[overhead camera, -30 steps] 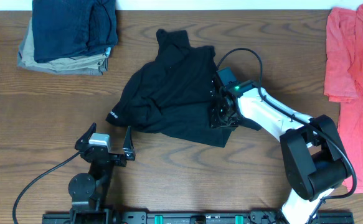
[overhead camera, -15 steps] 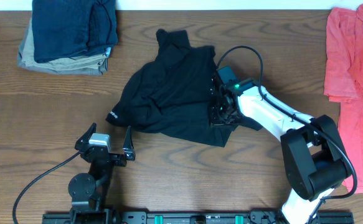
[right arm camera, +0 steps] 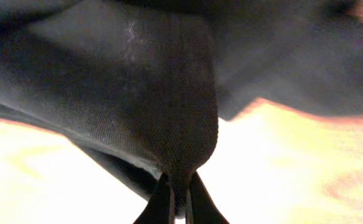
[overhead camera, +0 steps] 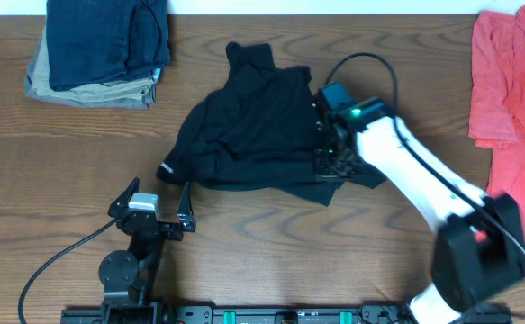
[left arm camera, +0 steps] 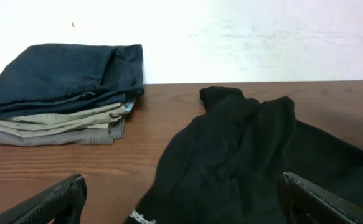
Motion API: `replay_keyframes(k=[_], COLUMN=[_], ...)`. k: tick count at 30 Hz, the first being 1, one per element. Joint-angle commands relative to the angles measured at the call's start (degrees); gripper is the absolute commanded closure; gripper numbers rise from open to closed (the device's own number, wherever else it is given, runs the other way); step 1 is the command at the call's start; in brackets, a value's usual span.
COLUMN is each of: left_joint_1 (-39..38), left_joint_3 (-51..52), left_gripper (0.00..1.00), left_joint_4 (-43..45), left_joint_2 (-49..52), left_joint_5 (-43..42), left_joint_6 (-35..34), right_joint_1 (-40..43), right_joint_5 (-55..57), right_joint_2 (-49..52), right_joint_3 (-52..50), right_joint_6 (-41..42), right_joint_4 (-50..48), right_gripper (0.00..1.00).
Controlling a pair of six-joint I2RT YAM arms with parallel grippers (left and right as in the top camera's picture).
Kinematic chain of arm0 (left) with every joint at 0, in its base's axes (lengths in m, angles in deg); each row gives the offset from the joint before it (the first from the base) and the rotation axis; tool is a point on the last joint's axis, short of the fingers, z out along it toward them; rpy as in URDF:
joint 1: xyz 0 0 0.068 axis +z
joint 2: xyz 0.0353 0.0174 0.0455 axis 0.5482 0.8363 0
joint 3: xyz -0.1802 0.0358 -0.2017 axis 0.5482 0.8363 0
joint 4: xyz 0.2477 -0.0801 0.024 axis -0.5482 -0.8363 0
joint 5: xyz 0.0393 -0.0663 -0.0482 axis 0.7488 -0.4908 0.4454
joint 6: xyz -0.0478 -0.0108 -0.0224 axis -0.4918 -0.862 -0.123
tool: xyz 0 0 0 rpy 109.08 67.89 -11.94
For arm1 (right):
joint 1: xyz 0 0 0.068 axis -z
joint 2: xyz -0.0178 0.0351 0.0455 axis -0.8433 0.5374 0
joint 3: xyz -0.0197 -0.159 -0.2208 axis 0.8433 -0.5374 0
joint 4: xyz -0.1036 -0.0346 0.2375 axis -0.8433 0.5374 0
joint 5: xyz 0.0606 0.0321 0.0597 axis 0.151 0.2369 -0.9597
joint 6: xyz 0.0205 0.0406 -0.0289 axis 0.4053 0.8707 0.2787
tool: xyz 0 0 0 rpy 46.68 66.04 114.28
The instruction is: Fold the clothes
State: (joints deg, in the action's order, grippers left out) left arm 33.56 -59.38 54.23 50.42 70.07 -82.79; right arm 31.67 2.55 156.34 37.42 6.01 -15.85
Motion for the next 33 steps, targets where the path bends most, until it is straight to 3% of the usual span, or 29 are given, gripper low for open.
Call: replay_keyframes(k=[1, 14, 18, 27, 29, 33], left_joint_1=[0.26, 0.26, 0.26, 0.26, 0.24, 0.24], left_joint_3=[1.03, 1.03, 1.03, 1.01, 0.98, 0.98], left_gripper=[0.02, 0.02, 0.02, 0.02, 0.02, 0.02], left_joint_4=[-1.75, -1.75, -1.75, -1.7, -1.68, -1.22], left_joint_2=[-0.37, -0.37, -0.37, -0.37, -0.37, 0.48], left_joint_5=[-0.79, -0.79, -0.79, -4.52, -6.84, -12.57], left_joint_6=[0.37, 0.37, 0.37, -0.33, -4.87, -20.72], right_joint_1=[1.4, 1.44, 1.44, 2.56, 2.56, 2.56], right_joint_5=[4.09, 9.88, 15.93, 17.84, 17.86, 18.21], right_joint_2=[-7.34, -31.74, -38.56, -50.99, -51.6, -51.12], right_joint_3=[1.44, 1.38, 1.38, 1.38, 1.38, 1.29], right_joint_6=[2.62, 2.8, 7.41, 8.63, 8.63, 8.63], right_joint_4=[2.54, 19.91, 25.22, 26.03, 25.99, 25.92], right_gripper=[0.99, 0.99, 0.99, 0.99, 0.99, 0.99])
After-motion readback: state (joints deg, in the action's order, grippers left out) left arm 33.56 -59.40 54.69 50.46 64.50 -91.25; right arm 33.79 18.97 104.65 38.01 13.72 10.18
